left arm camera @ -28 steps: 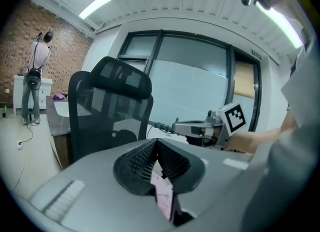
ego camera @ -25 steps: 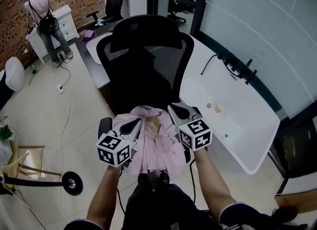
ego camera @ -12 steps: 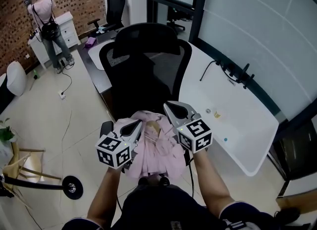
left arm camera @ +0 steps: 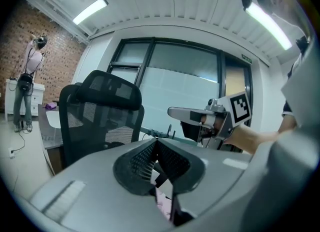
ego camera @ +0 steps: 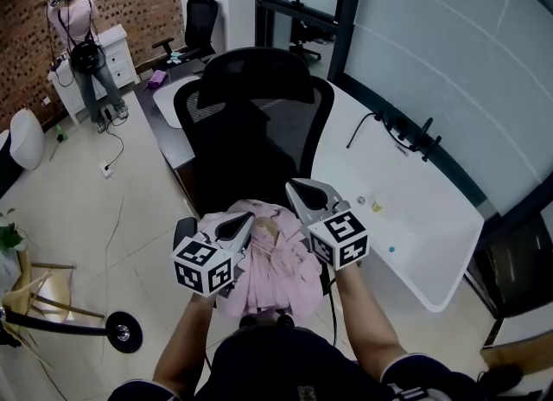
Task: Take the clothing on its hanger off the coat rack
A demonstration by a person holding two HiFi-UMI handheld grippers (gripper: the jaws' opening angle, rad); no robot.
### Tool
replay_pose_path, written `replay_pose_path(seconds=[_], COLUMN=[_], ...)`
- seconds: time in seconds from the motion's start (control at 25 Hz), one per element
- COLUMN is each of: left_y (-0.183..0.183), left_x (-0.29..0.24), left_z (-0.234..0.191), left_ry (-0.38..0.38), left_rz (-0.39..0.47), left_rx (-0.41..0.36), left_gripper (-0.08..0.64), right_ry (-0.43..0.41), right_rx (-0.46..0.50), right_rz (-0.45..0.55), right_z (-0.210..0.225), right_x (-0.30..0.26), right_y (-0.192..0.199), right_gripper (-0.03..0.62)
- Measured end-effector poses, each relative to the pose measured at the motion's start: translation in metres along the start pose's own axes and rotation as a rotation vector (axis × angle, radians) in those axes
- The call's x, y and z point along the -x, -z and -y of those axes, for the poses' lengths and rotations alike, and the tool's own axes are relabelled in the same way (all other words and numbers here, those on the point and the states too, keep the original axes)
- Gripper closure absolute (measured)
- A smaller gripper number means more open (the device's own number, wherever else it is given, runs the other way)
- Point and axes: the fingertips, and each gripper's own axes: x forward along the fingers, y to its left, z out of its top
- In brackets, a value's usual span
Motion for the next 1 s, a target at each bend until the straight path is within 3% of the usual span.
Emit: replay_pose_path(seconds=[1.0], left_y=[0.0011], left_x=[-0.0031], left_z=[-0.0019], left_ry=[0.011], left_rz=[-0.001], left_rx=[0.005], left_gripper=[0.549], right_ry=[-0.003], right_rx=[-0.002], right_rz=[0.009], right_z=[-0.0027], right_x=[-0.0018], right_y=[-0.0048], right_gripper=[0.592])
